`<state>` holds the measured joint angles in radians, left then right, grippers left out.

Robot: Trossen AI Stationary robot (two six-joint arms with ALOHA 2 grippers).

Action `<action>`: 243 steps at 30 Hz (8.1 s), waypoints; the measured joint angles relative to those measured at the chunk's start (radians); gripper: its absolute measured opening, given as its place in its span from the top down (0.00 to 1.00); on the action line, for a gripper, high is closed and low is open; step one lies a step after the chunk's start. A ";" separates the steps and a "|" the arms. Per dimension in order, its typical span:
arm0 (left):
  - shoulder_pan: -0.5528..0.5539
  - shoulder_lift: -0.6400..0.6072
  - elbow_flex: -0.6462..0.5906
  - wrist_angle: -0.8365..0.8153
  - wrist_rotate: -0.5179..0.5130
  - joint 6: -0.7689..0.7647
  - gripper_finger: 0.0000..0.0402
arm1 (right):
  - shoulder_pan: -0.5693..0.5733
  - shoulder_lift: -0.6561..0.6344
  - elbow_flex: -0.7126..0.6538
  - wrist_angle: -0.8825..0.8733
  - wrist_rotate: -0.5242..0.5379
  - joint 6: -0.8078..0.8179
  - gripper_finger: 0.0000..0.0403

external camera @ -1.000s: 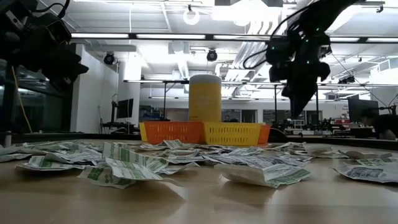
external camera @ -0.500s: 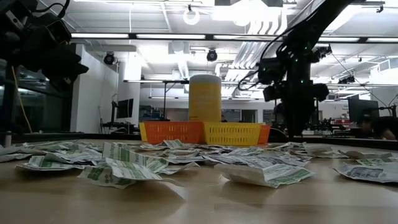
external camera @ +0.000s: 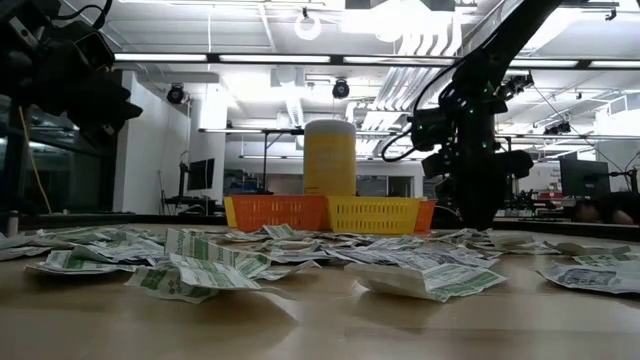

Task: Pick & Place First Aid Supplies
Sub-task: Put the green bandage pack into the top orange basket, then put the black towelette pack into the bottom yellow basket

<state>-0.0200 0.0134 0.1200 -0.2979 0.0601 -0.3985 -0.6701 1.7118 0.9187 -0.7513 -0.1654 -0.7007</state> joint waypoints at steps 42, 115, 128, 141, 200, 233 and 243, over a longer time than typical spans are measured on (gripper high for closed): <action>0.000 0.000 0.000 0.000 0.000 0.000 0.68 | -0.005 -0.326 0.003 0.023 0.061 0.464 1.00; 0.000 0.000 0.000 0.000 0.000 0.000 0.68 | 0.226 -0.412 -0.315 0.363 0.240 -0.293 0.67; 0.000 0.000 0.000 0.000 0.000 0.000 0.68 | 0.326 -0.412 -0.448 0.536 0.263 -0.304 0.68; 0.000 0.000 0.000 0.000 0.000 0.000 0.68 | 0.326 -0.381 -0.460 0.608 0.264 -0.304 0.72; 0.000 0.000 0.000 0.000 0.000 0.000 0.68 | 0.002 -0.081 0.171 0.301 0.409 -0.620 1.00; 0.000 0.000 0.000 0.000 0.000 0.000 0.68 | 0.034 -0.092 0.229 0.141 0.433 0.458 0.70; 0.000 0.000 0.000 0.000 0.000 0.000 0.68 | 0.090 -0.217 0.151 -0.009 0.071 0.907 0.69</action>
<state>-0.0197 0.0132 0.1200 -0.2980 0.0601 -0.3985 -0.5799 1.4947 1.0699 -0.7602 -0.0946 0.2062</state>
